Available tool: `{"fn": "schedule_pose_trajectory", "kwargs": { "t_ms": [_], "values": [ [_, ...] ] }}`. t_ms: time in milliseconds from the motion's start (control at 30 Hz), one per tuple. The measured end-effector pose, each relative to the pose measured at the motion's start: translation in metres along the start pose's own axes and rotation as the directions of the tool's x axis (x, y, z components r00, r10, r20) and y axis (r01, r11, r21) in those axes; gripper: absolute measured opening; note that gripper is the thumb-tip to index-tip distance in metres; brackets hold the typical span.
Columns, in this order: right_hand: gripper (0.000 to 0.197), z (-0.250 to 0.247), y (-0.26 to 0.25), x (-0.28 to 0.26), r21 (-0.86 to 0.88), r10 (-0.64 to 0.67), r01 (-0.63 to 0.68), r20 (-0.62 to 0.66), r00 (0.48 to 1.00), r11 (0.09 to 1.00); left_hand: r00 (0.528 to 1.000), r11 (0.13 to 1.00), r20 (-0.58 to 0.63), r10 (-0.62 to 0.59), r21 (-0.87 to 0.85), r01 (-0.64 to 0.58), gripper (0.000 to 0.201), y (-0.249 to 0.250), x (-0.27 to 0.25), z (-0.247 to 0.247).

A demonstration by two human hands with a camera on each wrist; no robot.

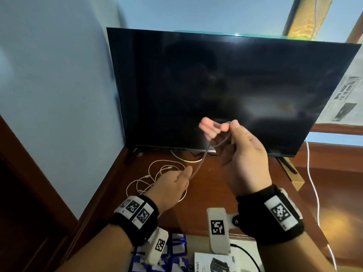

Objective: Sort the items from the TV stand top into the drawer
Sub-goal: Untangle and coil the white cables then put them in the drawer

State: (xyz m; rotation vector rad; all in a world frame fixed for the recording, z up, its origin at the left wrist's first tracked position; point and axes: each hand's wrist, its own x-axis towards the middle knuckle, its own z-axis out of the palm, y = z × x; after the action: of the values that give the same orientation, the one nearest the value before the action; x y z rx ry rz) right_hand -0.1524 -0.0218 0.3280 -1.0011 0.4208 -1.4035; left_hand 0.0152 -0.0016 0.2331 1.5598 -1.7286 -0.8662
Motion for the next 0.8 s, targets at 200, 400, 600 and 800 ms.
{"fn": "schedule_pose_trajectory", "kwargs": {
  "t_ms": [200,400,600,800],
  "values": [
    [0.028,-0.022,0.011,0.021,-0.693,-0.162,0.148,0.046,0.986,0.706,0.992,0.982,0.059,0.112,0.144,-0.119,0.062,0.043,-0.021,-0.019],
    [0.046,-0.028,0.052,-0.003,-0.717,0.174,-0.068,0.075,0.982,0.693,0.904,0.731,-0.087,0.42,0.622,-0.28,0.065,0.098,-0.003,-0.07],
    [0.05,0.005,0.031,-0.029,-0.364,0.191,-0.136,0.119,0.974,0.921,0.953,0.902,-0.192,0.233,0.41,-0.137,0.069,0.071,0.045,-0.084],
    [0.045,0.025,-0.016,-0.008,-0.151,-0.018,0.029,0.072,0.997,0.988,0.986,0.992,-0.161,-0.034,-0.122,0.014,0.06,0.028,0.04,-0.047]
  ]
}}
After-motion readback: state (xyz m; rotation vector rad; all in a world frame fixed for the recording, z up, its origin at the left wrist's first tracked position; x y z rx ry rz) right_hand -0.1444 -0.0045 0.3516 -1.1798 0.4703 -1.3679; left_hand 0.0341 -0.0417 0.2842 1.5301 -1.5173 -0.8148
